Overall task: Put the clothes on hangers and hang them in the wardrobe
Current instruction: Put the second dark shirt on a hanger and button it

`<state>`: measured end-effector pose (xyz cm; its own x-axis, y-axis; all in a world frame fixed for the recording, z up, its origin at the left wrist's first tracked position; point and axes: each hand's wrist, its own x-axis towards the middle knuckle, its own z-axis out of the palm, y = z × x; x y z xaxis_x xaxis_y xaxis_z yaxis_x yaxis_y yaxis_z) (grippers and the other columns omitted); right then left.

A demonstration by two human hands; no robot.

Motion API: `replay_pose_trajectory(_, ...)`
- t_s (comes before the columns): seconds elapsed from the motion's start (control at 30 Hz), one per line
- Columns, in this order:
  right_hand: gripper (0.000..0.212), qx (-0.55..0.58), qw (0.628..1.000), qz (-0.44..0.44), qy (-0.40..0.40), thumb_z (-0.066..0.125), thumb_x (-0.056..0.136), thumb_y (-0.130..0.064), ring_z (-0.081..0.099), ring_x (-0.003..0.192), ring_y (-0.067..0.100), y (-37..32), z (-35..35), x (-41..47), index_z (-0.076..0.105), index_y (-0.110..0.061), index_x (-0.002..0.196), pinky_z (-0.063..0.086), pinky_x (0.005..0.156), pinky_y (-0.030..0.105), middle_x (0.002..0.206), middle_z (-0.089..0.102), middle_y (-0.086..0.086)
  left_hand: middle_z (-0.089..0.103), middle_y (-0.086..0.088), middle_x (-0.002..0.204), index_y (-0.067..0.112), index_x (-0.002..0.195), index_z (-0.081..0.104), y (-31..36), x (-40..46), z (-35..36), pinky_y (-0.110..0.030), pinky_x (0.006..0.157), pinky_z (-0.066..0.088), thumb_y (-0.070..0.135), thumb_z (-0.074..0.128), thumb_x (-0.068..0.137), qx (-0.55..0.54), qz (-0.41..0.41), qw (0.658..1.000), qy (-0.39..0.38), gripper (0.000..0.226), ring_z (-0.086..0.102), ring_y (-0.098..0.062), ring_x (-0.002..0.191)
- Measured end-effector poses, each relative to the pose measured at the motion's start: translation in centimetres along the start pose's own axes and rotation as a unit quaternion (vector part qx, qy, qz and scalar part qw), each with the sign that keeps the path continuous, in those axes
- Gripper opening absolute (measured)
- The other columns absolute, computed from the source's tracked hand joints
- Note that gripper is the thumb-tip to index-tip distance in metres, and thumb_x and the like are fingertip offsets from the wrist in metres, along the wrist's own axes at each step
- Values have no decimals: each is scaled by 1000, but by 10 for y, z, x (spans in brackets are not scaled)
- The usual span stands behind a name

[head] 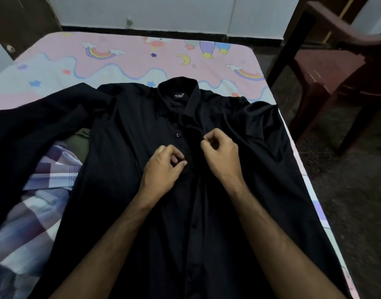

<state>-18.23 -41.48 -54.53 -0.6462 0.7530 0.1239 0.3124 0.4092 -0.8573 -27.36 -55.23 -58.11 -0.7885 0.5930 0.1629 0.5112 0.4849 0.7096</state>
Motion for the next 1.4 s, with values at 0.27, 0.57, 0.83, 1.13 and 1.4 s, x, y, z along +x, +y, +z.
replay_pose_trajectory(0.27,7,136,981,100,-97,66,96,-20,61,73,9,12,8,-5,62,-25,100,56,80,44,79,64,-6,69,4,82,23,86,69,5,8,-9,-16,53,46,23,77,87,-132,-86,987,-18,9,63,-6,51)
replay_pose_trajectory(0.57,8,246,926,155,-241,72,93,-9,71,84,27,10,-15,-2,66,-5,90,62,77,34,87,71,15,67,-10,80,7,94,70,6,10,-14,-21,35,38,10,73,90,-320,-161,931,-67,6,53,-11,45)
replay_pose_trajectory(0.83,9,292,921,173,-189,71,94,-13,76,80,25,1,-7,2,68,-6,98,62,69,33,91,77,12,66,-17,84,-1,100,69,6,11,-14,-27,40,49,6,69,92,-388,-173,902,-83,10,55,-14,47)
replay_pose_trajectory(1.13,17,180,969,125,-113,80,83,-23,64,64,6,11,19,-9,66,-18,78,60,68,31,63,64,-8,66,-14,81,-3,101,70,5,10,-12,-31,49,57,3,70,90,-419,-182,886,-75,13,60,-12,57)
replay_pose_trajectory(1.4,12,183,972,95,-110,78,88,-30,72,78,15,15,21,-16,75,-18,85,61,76,34,85,76,5,69,-8,75,-1,100,71,6,8,-11,-26,51,57,4,72,89,-403,-175,896,-71,12,65,-11,62)
